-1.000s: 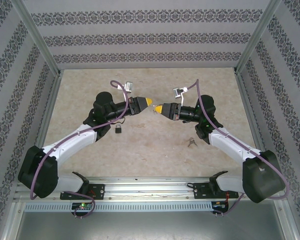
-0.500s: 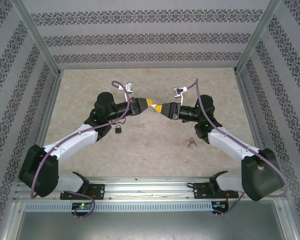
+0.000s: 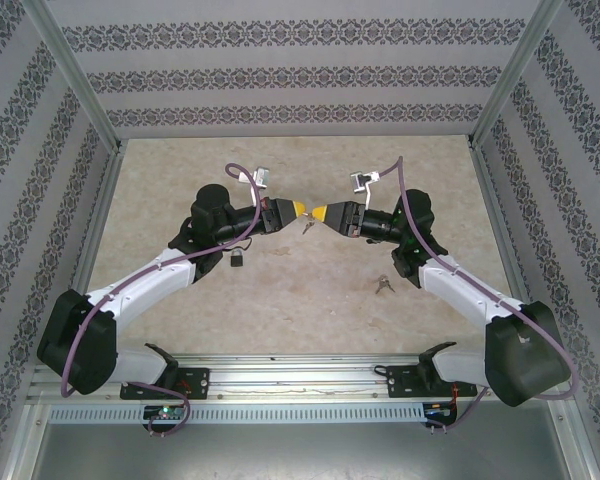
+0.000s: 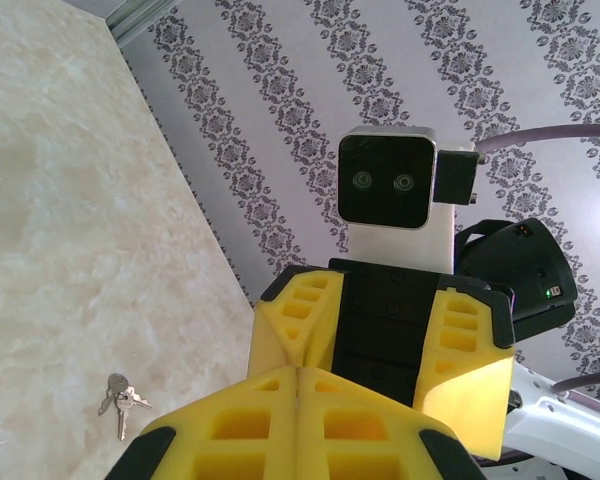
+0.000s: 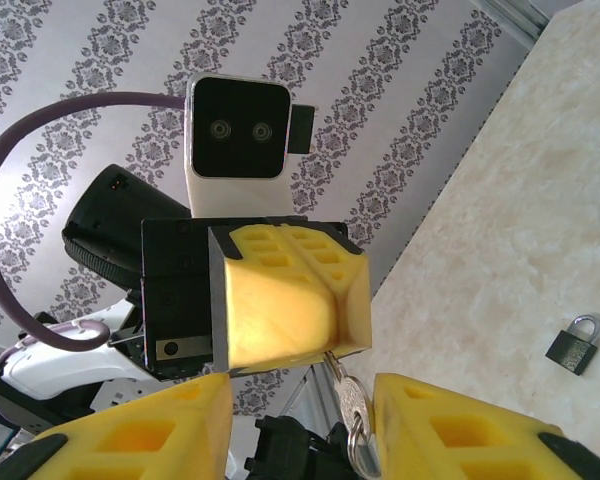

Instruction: Unlock with the key

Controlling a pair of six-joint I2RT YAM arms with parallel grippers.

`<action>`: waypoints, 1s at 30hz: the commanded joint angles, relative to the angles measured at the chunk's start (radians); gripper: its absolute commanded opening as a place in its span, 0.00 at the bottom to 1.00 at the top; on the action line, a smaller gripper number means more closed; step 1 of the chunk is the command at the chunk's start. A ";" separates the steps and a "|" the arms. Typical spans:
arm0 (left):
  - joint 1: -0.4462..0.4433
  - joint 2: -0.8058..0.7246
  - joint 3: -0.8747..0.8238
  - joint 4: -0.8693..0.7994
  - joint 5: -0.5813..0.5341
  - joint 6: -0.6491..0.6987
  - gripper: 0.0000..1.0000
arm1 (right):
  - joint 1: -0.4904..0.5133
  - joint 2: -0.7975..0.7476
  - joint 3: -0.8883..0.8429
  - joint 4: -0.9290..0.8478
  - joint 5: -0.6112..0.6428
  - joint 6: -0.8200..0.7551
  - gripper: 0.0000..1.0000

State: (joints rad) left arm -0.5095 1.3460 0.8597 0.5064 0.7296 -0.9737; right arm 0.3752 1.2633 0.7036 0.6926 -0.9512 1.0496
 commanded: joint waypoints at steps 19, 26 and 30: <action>-0.006 -0.017 0.018 0.028 0.000 0.000 0.00 | 0.030 0.024 0.014 0.031 -0.031 -0.024 0.33; -0.006 -0.020 0.012 0.052 0.004 -0.013 0.00 | 0.031 0.038 0.014 0.027 -0.022 -0.023 0.32; -0.006 -0.018 0.004 0.078 0.005 -0.028 0.00 | 0.033 0.042 0.017 0.025 -0.022 -0.022 0.32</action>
State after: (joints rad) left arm -0.5095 1.3460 0.8597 0.5106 0.7296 -0.9821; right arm 0.3912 1.2980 0.7036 0.6891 -0.9558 1.0435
